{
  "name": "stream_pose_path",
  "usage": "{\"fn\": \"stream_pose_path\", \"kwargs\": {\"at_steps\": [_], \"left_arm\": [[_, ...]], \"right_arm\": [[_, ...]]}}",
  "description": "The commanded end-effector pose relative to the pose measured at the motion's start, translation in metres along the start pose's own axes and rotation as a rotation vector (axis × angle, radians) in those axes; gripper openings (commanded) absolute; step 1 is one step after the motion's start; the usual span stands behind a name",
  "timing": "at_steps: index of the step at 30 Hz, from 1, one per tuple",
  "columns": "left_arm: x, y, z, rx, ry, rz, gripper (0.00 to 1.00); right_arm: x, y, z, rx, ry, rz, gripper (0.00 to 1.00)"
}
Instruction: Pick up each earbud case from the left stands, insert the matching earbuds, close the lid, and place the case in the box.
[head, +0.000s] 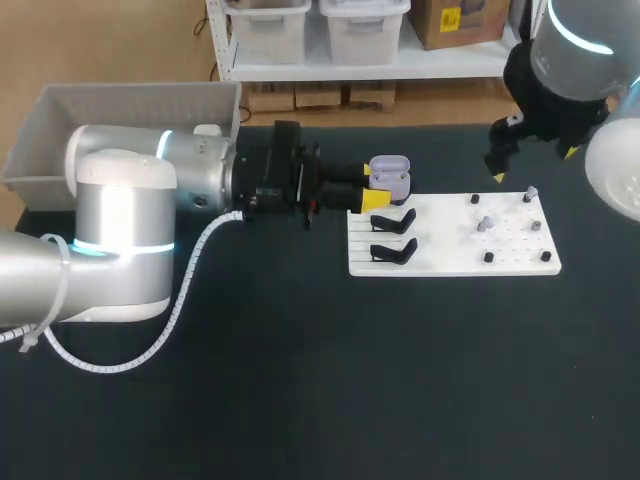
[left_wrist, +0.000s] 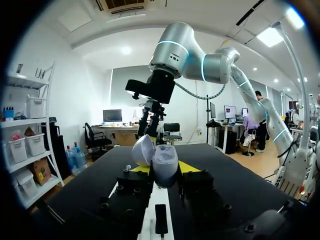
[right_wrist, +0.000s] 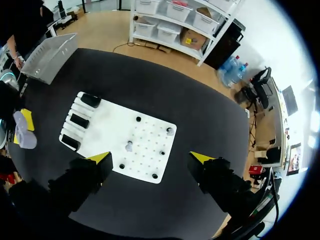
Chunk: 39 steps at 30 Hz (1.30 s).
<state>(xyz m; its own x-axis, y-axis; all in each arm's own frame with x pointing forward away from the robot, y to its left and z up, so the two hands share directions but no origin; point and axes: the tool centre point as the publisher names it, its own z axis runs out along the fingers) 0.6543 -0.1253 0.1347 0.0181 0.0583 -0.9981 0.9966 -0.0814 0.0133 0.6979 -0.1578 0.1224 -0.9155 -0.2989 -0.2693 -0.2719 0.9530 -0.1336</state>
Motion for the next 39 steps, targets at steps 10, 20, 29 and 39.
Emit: {"fn": "stream_pose_path", "kwargs": {"at_steps": [10,20,29,39], "left_arm": [[0.0,-0.001,0.0,-0.003,-0.002,0.002,0.0],[0.0,-0.001,0.0,-0.003,-0.002,0.002,0.0],[0.0,-0.001,0.0,-0.003,-0.002,0.002,0.0],[0.0,-0.001,0.0,-0.003,-0.002,0.002,0.0]], "right_arm": [[0.0,-0.005,0.015,-0.021,0.001,0.035,1.0],[0.0,-0.005,0.015,-0.021,0.001,0.035,1.0],[-0.01,-0.011,0.036,0.016,0.051,0.012,1.0],[-0.015,-0.021,0.065,0.014,0.137,-0.022,1.0]]}}
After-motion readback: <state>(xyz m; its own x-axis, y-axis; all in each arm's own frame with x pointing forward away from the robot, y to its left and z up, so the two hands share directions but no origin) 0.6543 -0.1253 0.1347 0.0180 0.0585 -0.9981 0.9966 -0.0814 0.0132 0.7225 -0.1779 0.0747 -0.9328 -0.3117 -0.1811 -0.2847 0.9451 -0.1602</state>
